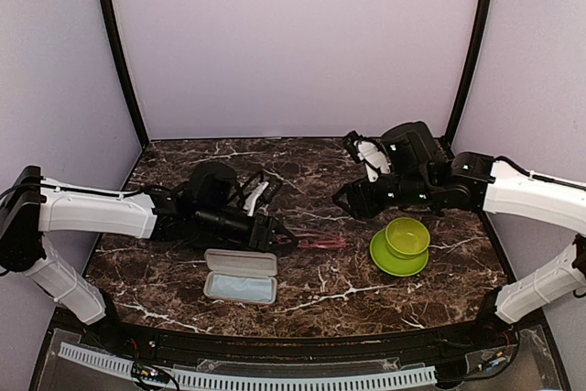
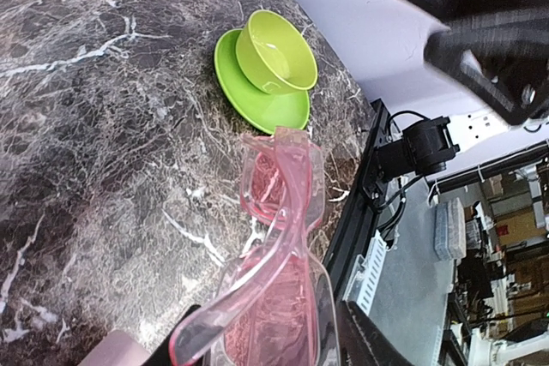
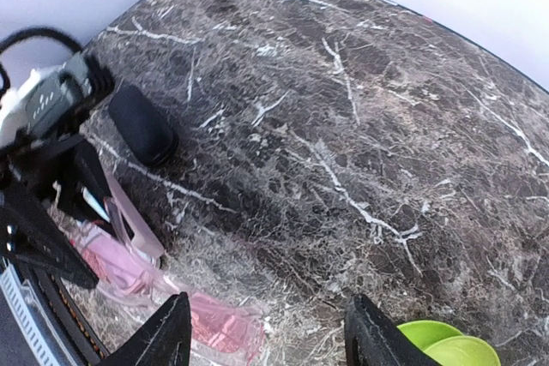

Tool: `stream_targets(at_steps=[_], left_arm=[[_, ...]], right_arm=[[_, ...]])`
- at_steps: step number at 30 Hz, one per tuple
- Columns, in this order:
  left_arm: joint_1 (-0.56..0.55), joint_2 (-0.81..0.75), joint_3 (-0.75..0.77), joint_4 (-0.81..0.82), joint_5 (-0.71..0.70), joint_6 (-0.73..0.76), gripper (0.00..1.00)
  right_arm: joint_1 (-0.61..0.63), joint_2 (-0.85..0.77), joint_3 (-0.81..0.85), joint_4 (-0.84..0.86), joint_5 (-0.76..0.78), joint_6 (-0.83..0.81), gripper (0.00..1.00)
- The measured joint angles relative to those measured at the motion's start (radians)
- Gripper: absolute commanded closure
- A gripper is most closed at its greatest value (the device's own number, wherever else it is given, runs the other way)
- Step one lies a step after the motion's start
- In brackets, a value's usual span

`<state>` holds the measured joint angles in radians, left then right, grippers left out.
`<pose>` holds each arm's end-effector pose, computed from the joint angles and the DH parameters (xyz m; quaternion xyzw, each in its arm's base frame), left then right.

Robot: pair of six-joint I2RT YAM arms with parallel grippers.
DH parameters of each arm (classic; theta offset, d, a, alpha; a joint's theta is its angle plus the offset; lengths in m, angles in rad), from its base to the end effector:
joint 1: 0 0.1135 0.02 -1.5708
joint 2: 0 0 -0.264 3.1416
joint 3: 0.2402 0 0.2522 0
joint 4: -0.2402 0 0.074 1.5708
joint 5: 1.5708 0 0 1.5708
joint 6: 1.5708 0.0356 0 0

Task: Organize the sunglasses
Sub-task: Fold the right temple of the sunglasses with the sunglasses, then pass from the left arm to the right

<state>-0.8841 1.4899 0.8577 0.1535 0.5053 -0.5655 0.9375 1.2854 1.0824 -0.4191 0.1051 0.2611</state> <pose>0.1928 -0.2623 0.2319 0.2594 0.7964 -0.4933 0.2348 0.1726 0.2288 0.3124 -0.2721 0.8460 0.2187 0.4030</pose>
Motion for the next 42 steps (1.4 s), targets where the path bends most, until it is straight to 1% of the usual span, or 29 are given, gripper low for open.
stream_targets(at_steps=[8,15,18,23,27,32,39,42], left_arm=[[0.069,-0.076,-0.080,0.002,0.079,-0.114,0.80],[0.137,-0.155,-0.177,0.068,0.183,-0.266,0.83],[0.153,-0.172,-0.199,0.102,0.224,-0.324,0.83],[0.165,-0.182,-0.207,0.154,0.264,-0.393,0.82],[0.168,-0.177,-0.227,0.235,0.293,-0.446,0.83],[0.168,-0.135,-0.261,0.341,0.324,-0.520,0.83],[0.168,-0.106,-0.262,0.403,0.351,-0.560,0.83],[0.168,-0.096,-0.262,0.410,0.356,-0.564,0.83]], right_arm=[[0.031,0.032,0.000,-0.048,-0.135,-0.119,0.31],[0.084,0.060,0.000,-0.044,-0.180,-0.202,0.26],[0.103,0.089,0.000,-0.041,-0.161,-0.225,0.26],[0.161,0.130,0.000,-0.037,-0.083,-0.254,0.25],[0.173,0.130,0.000,-0.025,-0.067,-0.264,0.24],[0.173,0.130,-0.001,0.002,-0.066,-0.264,0.24],[0.174,0.132,0.001,0.000,-0.051,-0.277,0.23],[0.177,0.159,0.026,-0.016,-0.053,-0.296,0.23]])
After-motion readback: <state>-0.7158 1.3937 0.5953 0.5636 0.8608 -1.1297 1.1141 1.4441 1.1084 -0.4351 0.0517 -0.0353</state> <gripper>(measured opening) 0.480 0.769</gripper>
